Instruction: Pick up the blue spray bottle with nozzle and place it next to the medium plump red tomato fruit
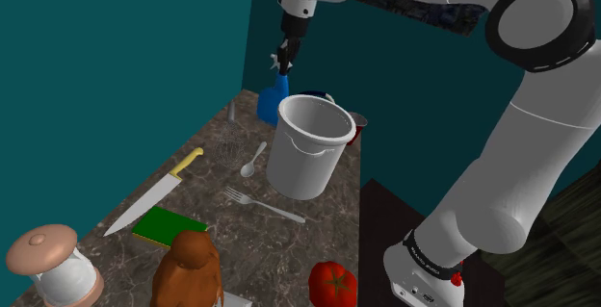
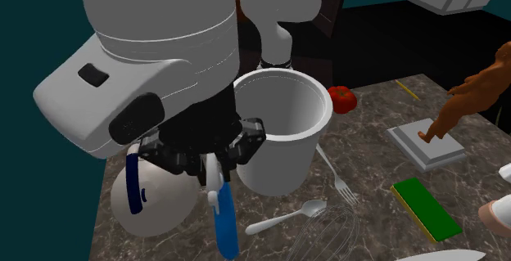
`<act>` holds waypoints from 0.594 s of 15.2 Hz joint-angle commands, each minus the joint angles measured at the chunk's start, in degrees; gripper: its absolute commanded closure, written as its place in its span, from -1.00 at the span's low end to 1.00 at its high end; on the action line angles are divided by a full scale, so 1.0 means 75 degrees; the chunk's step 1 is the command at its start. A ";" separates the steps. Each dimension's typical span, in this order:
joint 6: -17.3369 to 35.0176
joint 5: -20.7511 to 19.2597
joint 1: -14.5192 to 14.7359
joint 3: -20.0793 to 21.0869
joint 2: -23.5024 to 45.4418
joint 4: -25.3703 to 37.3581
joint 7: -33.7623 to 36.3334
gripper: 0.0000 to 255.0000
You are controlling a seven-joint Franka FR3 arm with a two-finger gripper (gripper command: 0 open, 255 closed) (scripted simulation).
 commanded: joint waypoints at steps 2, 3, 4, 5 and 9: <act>-0.0291 -0.0004 -0.0009 -0.0008 -0.0044 0.0243 -0.0013 1.00; -0.0392 -0.0005 -0.0010 -0.0008 -0.0050 0.0339 -0.0012 1.00; -0.0493 -0.0006 -0.0011 -0.0009 -0.0053 0.0437 -0.0011 1.00; -0.0596 -0.0006 -0.0011 -0.0009 -0.0055 0.0538 -0.0011 1.00; -0.1011 -0.0006 -0.0015 -0.0011 -0.0043 0.0965 -0.0010 1.00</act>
